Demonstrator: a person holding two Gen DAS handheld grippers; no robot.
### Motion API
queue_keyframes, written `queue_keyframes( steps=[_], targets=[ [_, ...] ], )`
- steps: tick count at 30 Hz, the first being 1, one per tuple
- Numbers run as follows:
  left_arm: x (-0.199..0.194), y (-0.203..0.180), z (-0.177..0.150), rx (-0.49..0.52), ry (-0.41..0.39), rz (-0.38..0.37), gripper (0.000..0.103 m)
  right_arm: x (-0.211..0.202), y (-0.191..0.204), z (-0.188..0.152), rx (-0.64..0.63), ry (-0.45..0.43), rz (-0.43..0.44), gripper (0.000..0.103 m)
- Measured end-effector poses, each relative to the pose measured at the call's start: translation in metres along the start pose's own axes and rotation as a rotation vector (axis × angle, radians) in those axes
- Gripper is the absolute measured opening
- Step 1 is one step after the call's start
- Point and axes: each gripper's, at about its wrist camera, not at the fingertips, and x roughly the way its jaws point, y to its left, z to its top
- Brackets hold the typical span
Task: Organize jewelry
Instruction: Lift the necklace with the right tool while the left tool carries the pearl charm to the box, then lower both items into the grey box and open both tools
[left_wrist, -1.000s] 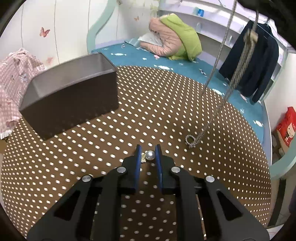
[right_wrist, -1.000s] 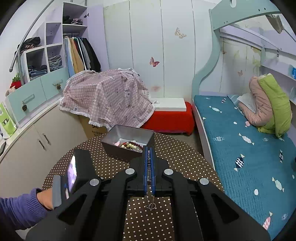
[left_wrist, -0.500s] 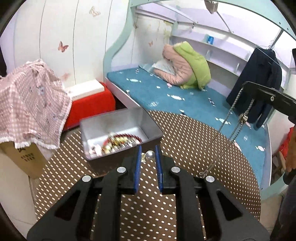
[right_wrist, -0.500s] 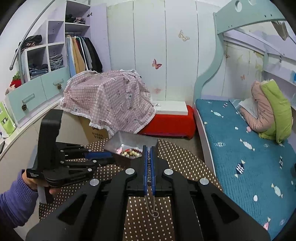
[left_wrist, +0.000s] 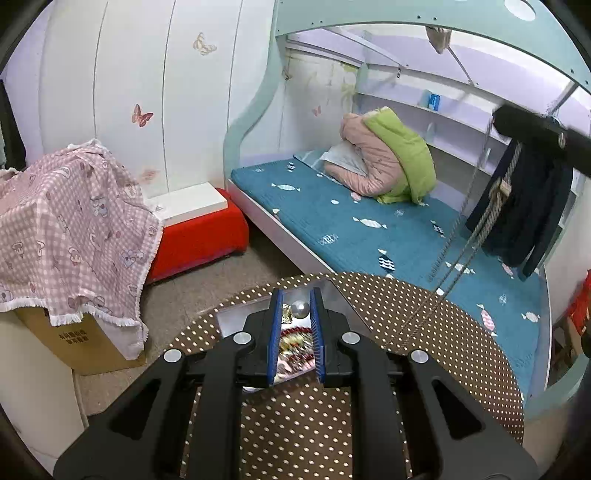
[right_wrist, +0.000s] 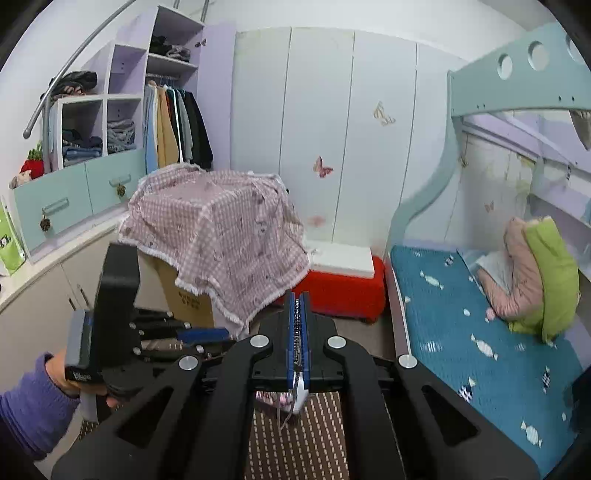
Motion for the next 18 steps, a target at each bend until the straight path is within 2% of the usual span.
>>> queue_keyframes(
  steps=[4,8,12,18],
  targets=[
    [0.003,0.015,0.004,-0.027,0.001,-0.005,0.015,0.013,0.006,0.016,-0.005,-0.018,0.011,0.002],
    [0.014,0.030,0.002,-0.055,0.018,-0.010,0.015,0.031,0.009,0.018,-0.003,-0.001,0.025,0.002],
    [0.030,0.040,-0.007,-0.074,0.054,-0.009,0.015,0.054,0.008,0.006,0.014,0.049,0.035,0.002],
    [0.058,0.042,-0.027,-0.092,0.124,-0.031,0.015,0.089,0.005,-0.033,0.055,0.166,0.052,0.002]
  ],
)
